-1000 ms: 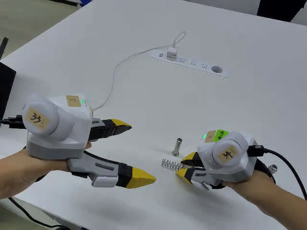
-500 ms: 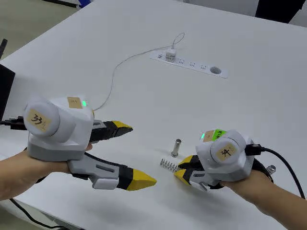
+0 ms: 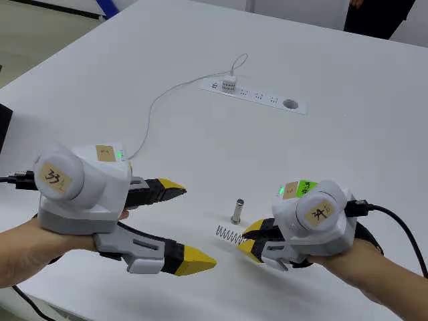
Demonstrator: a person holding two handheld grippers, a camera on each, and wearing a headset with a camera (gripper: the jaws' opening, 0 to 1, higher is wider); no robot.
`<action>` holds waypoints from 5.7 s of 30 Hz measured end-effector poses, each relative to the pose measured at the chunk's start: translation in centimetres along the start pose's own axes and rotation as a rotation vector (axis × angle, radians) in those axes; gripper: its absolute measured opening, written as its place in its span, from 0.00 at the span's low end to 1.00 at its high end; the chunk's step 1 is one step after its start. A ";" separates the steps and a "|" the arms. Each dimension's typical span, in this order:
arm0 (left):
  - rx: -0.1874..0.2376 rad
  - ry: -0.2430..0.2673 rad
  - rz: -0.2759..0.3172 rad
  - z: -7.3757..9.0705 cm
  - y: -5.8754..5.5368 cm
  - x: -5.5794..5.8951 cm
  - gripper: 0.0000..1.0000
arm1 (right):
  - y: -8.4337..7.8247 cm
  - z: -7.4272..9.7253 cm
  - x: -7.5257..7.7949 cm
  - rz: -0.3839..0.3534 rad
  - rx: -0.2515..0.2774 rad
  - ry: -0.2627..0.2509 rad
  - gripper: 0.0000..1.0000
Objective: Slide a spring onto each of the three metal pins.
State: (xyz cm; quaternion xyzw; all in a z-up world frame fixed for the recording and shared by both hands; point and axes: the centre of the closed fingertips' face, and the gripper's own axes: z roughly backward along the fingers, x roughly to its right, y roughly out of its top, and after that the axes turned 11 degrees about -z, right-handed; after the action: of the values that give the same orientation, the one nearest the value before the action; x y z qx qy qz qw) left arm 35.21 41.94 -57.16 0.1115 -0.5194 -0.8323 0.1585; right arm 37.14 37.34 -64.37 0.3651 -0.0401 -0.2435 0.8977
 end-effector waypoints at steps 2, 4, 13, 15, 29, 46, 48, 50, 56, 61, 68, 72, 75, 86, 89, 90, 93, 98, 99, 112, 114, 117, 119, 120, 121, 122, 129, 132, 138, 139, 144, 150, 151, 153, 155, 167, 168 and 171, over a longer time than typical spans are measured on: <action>0.009 -0.003 -0.009 -0.1 0.4 0.0 0.73 | 0.4 0.8 0.1 0.000 0.010 0.000 0.10; 0.016 -0.005 -0.020 -0.3 0.8 0.1 0.71 | 0.7 1.6 0.2 0.002 0.018 -0.001 0.10; 0.031 -0.021 -0.069 -0.9 2.3 0.7 0.65 | 1.6 5.0 -0.5 0.089 0.032 0.021 0.10; 0.036 -0.029 -0.078 -1.1 2.6 1.0 0.62 | 1.9 5.7 -0.9 0.115 0.036 0.027 0.10; 0.061 -0.104 -0.137 -2.2 4.3 3.5 0.48 | 2.8 8.4 -3.6 0.262 0.052 0.037 0.10; 0.072 -0.165 -0.158 -2.2 4.5 5.1 0.25 | 3.2 9.4 -5.0 0.326 0.059 0.060 0.10; 0.073 -0.169 -0.163 -2.3 4.6 5.1 0.22 | 3.2 9.4 -5.2 0.332 0.059 0.064 0.10; 0.073 -0.173 -0.167 -2.3 4.7 5.2 0.19 | 3.2 9.4 -5.3 0.336 0.057 0.069 0.10; 0.062 -0.192 -0.178 -2.2 4.4 5.6 0.13 | 3.1 9.3 -5.6 0.347 0.049 0.077 0.10; 0.074 -0.194 -0.230 -2.0 4.6 5.7 0.11 | 3.4 9.5 -5.5 0.356 0.055 0.074 0.10; 0.070 -0.194 -0.269 -1.9 4.9 5.7 0.10 | 3.5 9.6 -5.4 0.374 0.060 0.080 0.11; 0.065 -0.203 -0.284 -1.9 5.0 5.8 0.10 | 3.5 9.7 -5.4 0.368 0.069 0.083 0.11; 0.064 -0.209 -0.293 -1.9 5.1 5.9 0.10 | 3.7 9.8 -5.4 0.326 0.089 0.104 0.13; 0.068 -0.216 -0.306 -1.7 5.3 5.8 0.10 | 3.4 9.9 -5.3 0.283 0.082 0.124 0.11; 0.058 -0.214 -0.316 -1.7 5.1 5.9 0.10 | 3.7 10.1 -5.4 0.259 0.095 0.135 0.10; 0.051 -0.215 -0.322 -1.7 5.0 5.9 0.10 | 3.8 10.2 -5.6 0.246 0.103 0.144 0.10; 0.044 -0.213 -0.329 -1.7 4.9 5.9 0.10 | 4.4 10.5 -5.8 0.236 0.126 0.154 0.10; 0.035 -0.207 -0.340 -1.6 4.9 5.7 0.10 | 5.2 10.9 -6.3 0.226 0.158 0.175 0.10; 0.033 -0.206 -0.342 -1.6 4.9 5.7 0.10 | 5.4 11.0 -6.5 0.222 0.166 0.182 0.10; 0.023 -0.200 -0.344 -1.9 4.6 5.6 0.10 | 8.2 10.8 -7.8 0.138 0.265 0.238 0.11; 0.019 -0.196 -0.345 -2.0 4.5 5.5 0.10 | 8.3 10.6 -7.7 0.136 0.266 0.231 0.11; 0.020 -0.196 -0.338 -2.0 4.5 5.4 0.10 | 8.4 10.5 -7.7 0.122 0.269 0.231 0.11; 0.032 -0.196 -0.316 -1.9 4.6 5.4 0.10 | 8.6 10.5 -7.7 0.113 0.279 0.231 0.11; 0.038 -0.195 -0.312 -1.9 4.7 5.4 0.10 | 8.7 10.5 -7.7 0.102 0.286 0.231 0.10; 0.042 -0.194 -0.308 -1.9 4.8 5.4 0.10 | 8.8 10.5 -7.7 0.094 0.291 0.233 0.10; 0.045 -0.194 -0.306 -1.9 4.9 5.4 0.10 | 8.9 10.5 -7.7 0.092 0.294 0.233 0.10; 0.046 -0.201 -0.239 -1.9 4.7 5.0 0.11 | 9.0 10.3 -7.4 0.094 0.288 0.222 0.10; 0.052 -0.190 -0.245 -1.8 4.7 4.8 0.11 | 9.2 10.2 -7.2 0.091 0.290 0.215 0.10; 0.062 -0.168 -0.229 -1.4 4.5 4.2 0.15 | 9.4 9.9 -6.8 0.105 0.283 0.200 0.10; 0.061 -0.163 -0.226 -1.3 4.4 4.0 0.17 | 9.5 9.9 -6.7 0.105 0.286 0.199 0.10; 0.060 -0.144 -0.209 -0.9 4.1 3.5 0.23 | 9.9 9.8 -6.3 0.101 0.292 0.186 0.10; 0.062 -0.130 -0.176 -0.6 3.9 3.1 0.32 | 9.9 9.5 -5.2 0.092 0.288 0.157 0.10; 0.062 -0.128 -0.173 -0.6 3.9 3.1 0.33 | 9.9 9.4 -5.1 0.088 0.289 0.155 0.10; 0.063 -0.125 -0.164 -0.5 3.8 3.0 0.35 | 10.1 9.4 -4.4 0.080 0.294 0.133 0.10; 0.067 -0.120 -0.153 -0.4 3.7 2.8 0.39 | 10.1 9.2 -3.6 0.076 0.297 0.112 0.10; 0.053 -0.081 -0.115 -0.3 2.5 1.6 0.53 | 10.5 7.6 1.3 -0.019 0.318 0.003 0.10; 0.053 -0.079 -0.112 -0.3 2.5 1.5 0.53 | 10.5 7.4 1.6 -0.017 0.319 -0.013 0.10; 0.055 -0.076 -0.101 -0.4 2.4 1.3 0.57 | 10.4 6.6 2.1 -0.037 0.319 -0.022 0.10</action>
State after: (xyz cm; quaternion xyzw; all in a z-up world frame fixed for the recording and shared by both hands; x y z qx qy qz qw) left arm 34.45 40.12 -55.16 0.1103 -0.5413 -0.8283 0.0936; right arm 41.57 38.54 -52.78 0.5011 -0.0813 -0.2544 0.8231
